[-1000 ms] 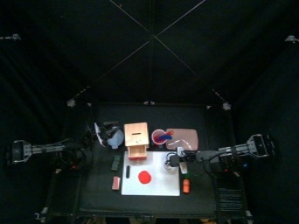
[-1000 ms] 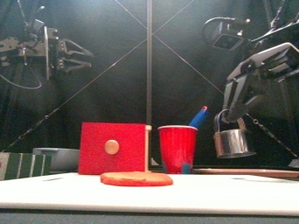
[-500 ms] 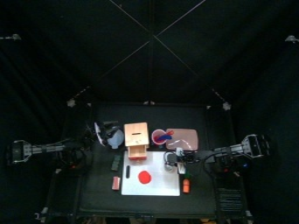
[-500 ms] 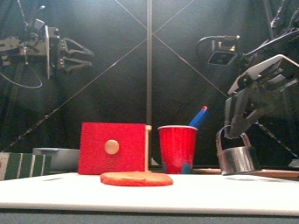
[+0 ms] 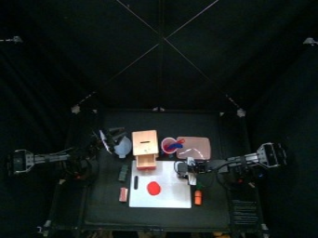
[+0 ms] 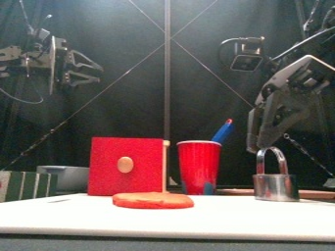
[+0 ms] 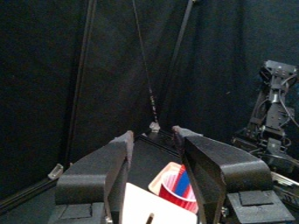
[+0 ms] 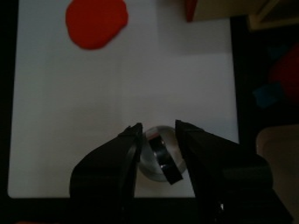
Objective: Get the cutter from the drawer then cut the dough then place the extra dough in the bowl
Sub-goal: Shut the drawer
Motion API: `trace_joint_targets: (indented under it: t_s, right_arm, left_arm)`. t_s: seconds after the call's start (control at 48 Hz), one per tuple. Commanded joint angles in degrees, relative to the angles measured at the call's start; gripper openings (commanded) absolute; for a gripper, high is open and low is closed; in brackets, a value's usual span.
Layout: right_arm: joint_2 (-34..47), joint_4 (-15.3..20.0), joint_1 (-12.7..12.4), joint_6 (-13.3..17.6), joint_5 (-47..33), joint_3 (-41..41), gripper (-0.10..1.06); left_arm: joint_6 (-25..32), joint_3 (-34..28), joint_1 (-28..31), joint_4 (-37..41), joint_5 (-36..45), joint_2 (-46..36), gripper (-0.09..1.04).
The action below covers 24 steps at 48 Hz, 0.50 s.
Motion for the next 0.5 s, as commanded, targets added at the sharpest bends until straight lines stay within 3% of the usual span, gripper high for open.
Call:
trace_joint_targets:
  t_s: [0.021,0.188,0.312,0.5]
  right_arm:
    - [-0.4,-0.4,0.1,-0.2,-0.6,-5.2,0.75]
    - [2.2,-0.1,0.4,-0.3,-0.7,-11.2,0.74]
    - [5.8,-0.1,1.3,-0.3,-1.0,-14.7,0.73]
    - [12.2,0.8,1.8,-0.3,-2.0,-19.2,0.62]
  left_arm:
    - [0.1,-1.8,1.8,-0.2,-0.2,0.2,0.80]
    - [0.0,-5.2,4.4,-0.8,5.0,1.5,0.79]
    - [0.2,-11.1,7.6,1.1,20.0,3.7,0.79]
    - [0.0,-18.8,10.5,11.7,37.6,7.8,0.78]
